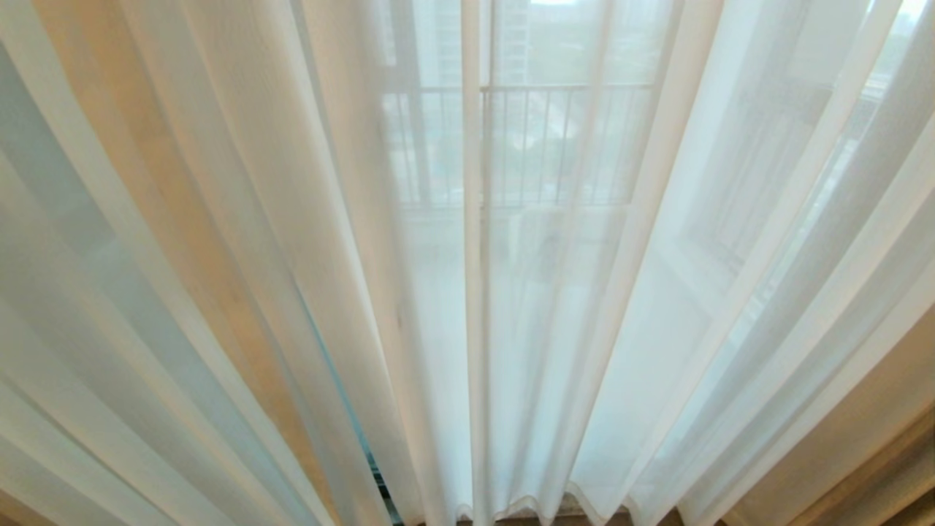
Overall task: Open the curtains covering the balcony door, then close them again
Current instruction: Pull the inner curtains open on both sides
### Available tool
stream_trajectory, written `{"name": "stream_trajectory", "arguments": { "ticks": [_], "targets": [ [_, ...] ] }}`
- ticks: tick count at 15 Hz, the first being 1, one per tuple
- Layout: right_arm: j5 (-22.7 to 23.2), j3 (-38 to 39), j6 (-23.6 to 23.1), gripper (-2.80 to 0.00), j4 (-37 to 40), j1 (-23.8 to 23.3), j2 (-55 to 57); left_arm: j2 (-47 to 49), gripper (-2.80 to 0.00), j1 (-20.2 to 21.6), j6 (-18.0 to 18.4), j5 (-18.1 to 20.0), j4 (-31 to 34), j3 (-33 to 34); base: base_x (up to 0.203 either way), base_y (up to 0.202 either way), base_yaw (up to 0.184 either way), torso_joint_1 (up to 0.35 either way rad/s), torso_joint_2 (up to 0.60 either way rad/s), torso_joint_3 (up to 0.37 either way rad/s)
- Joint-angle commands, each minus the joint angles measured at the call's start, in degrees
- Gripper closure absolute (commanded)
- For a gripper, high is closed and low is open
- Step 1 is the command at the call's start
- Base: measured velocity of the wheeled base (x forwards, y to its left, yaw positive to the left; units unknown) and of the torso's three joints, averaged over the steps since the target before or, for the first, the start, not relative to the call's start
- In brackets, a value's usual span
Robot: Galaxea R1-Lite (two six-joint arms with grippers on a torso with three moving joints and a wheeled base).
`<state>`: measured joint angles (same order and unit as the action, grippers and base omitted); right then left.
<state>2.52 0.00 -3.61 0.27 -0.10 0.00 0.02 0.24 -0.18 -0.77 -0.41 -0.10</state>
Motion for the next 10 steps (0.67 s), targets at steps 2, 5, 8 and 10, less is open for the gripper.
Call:
{"name": "stream_trajectory", "arguments": {
  "ticks": [2, 5, 8, 10],
  "targets": [
    [0.03, 0.00, -0.02, 0.00, 0.00, 0.01, 0.00, -0.02, 0.00, 0.02, 0.01, -0.11, 0.06, 0.05, 0.000, 0.000, 0.000, 0.000, 0.00, 0.000],
    [0.03, 0.00, 0.00, 0.00, 0.00, 0.01, 0.00, -0.02, 0.00, 0.02, 0.01, -0.11, 0.06, 0.05, 0.000, 0.000, 0.000, 0.000, 0.00, 0.000],
    [0.03, 0.00, 0.00, 0.00, 0.00, 0.01, 0.00, -0.02, 0.00, -0.07, 0.27, -0.02, 0.06, 0.01, 0.000, 0.000, 0.000, 0.000, 0.00, 0.000],
    [0.03, 0.00, -0.08, 0.00, 0.00, 0.01, 0.00, -0.02, 0.00, -0.07, 0.79, 0.17, 0.06, 0.01, 0.000, 0.000, 0.000, 0.000, 0.00, 0.000]
  ]
}}
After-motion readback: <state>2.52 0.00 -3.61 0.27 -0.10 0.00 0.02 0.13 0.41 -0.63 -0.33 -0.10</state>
